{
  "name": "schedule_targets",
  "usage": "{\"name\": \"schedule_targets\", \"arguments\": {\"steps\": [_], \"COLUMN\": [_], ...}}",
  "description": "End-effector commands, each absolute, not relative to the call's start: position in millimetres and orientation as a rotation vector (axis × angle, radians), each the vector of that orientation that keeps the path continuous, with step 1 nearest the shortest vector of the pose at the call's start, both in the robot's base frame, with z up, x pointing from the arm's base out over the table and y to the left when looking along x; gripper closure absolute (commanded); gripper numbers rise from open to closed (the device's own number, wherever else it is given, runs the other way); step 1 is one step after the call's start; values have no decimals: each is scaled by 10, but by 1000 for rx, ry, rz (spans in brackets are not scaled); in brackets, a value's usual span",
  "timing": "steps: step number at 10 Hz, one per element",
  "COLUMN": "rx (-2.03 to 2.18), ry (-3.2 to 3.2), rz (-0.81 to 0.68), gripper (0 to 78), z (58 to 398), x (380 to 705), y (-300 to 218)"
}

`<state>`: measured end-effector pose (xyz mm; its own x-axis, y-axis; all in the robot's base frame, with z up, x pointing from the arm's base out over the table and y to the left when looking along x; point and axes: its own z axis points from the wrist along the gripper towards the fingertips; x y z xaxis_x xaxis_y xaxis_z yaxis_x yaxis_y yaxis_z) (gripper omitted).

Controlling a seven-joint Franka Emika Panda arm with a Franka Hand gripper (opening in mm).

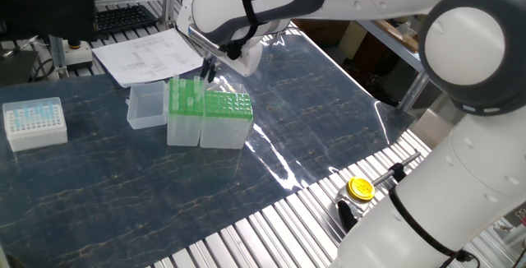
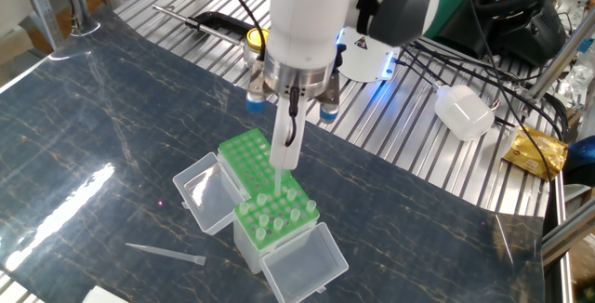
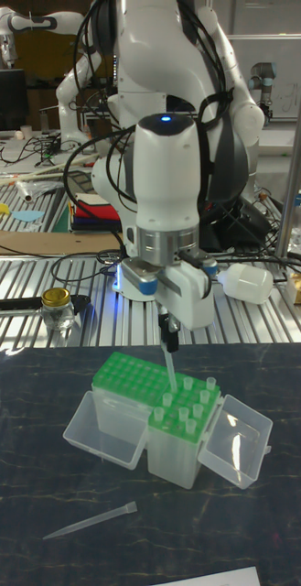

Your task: Transfer all large pipette tips from one holder to another

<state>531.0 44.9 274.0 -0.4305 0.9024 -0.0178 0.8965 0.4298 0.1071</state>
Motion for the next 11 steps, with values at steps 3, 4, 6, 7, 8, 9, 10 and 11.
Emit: {"name": "schedule_targets", "arguments": {"steps": [3, 4, 6, 7, 8, 9, 10, 11], "rx": [1675, 1675, 1675, 1675, 1675, 1675, 1675, 1675], "ry": [2578, 2578, 2578, 2578, 2578, 2578, 2578, 2578], "rz": [121, 121, 121, 121, 121, 121, 121, 121], "gripper": [1, 1, 1, 1, 1, 1, 1, 1], "z": [2719, 2719, 2719, 2719, 2719, 2719, 2719, 2719], "x": [5335, 5335, 5335, 5335, 5335, 5335, 5335, 5335], "y": [461, 461, 461, 461, 461, 461, 461, 461]}}
